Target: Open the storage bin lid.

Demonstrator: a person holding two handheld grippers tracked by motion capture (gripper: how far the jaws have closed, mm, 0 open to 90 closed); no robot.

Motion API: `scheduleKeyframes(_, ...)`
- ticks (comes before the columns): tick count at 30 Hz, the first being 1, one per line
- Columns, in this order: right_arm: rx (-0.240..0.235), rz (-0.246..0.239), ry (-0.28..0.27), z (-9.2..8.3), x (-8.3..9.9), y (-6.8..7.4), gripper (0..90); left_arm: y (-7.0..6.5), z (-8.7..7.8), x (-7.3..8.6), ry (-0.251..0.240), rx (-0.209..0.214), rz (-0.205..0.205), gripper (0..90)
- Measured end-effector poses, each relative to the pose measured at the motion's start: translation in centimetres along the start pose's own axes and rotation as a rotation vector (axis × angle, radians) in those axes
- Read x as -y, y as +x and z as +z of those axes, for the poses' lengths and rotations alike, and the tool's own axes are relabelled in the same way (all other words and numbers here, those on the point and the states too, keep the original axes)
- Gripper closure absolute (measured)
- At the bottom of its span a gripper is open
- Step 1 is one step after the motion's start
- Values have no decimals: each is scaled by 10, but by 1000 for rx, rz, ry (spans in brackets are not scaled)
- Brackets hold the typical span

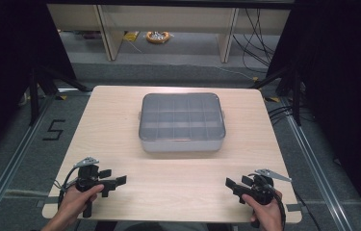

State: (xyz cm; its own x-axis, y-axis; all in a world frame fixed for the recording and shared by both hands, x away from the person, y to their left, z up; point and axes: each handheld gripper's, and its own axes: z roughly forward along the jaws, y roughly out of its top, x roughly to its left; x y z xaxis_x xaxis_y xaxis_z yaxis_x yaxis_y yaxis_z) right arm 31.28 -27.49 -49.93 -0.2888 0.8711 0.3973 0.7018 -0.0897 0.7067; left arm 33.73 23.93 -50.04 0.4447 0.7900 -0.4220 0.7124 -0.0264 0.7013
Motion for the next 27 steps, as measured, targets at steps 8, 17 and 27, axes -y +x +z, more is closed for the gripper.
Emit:
scheduleKeyframes(8,8,4,-28,3,-1,-3,242,1,0,-1,3,4,-2,160)
scheduleKeyframes(17,7,16,-45,6,-7,-5,252,1,2,-2,10,4,1,169)
scheduleKeyframes(27,12,6,-74,11,-16,-12,262,3,5,-5,-1,10,-18,169)
